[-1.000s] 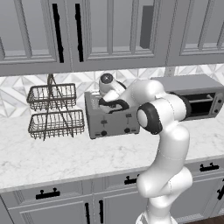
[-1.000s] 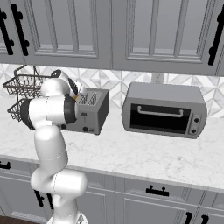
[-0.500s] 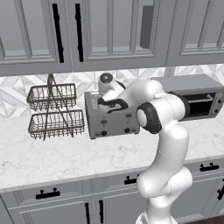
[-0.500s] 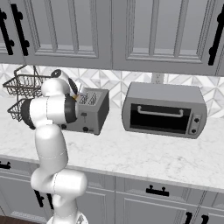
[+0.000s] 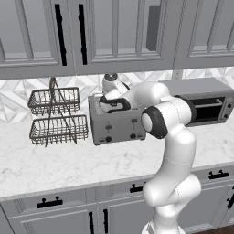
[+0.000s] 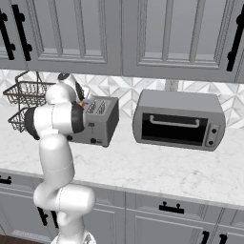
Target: Start the toaster. Once the lever pops up, take the bread to the plate on the dining counter.
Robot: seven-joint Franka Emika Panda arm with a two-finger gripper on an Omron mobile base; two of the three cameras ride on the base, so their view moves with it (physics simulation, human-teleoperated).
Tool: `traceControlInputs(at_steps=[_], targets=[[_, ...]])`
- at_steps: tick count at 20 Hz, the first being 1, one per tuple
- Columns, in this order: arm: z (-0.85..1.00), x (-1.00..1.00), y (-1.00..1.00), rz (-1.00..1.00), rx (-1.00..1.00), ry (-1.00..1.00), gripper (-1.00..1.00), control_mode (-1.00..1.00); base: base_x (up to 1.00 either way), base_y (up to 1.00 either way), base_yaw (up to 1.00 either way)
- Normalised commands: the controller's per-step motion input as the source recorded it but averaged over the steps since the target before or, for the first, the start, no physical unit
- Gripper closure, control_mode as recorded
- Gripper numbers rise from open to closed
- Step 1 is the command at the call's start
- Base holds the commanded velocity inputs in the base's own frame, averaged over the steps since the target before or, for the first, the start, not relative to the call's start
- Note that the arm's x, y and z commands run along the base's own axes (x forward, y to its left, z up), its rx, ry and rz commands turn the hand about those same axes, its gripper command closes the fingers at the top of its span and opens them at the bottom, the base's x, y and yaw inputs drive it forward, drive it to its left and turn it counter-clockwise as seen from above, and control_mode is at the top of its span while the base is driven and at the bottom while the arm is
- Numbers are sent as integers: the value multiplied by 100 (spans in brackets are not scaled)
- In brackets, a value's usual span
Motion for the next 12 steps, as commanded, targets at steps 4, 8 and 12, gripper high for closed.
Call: traceControlInputs(at_steps=[4,8,12], targets=[[-51,-8,0,0,1,0,100,-100,0,0,0],[-45,-20,0,0,0,-5,100,-100,0,0,0],[-29,-20,0,2,0,-13,100,-100,0,0,0]])
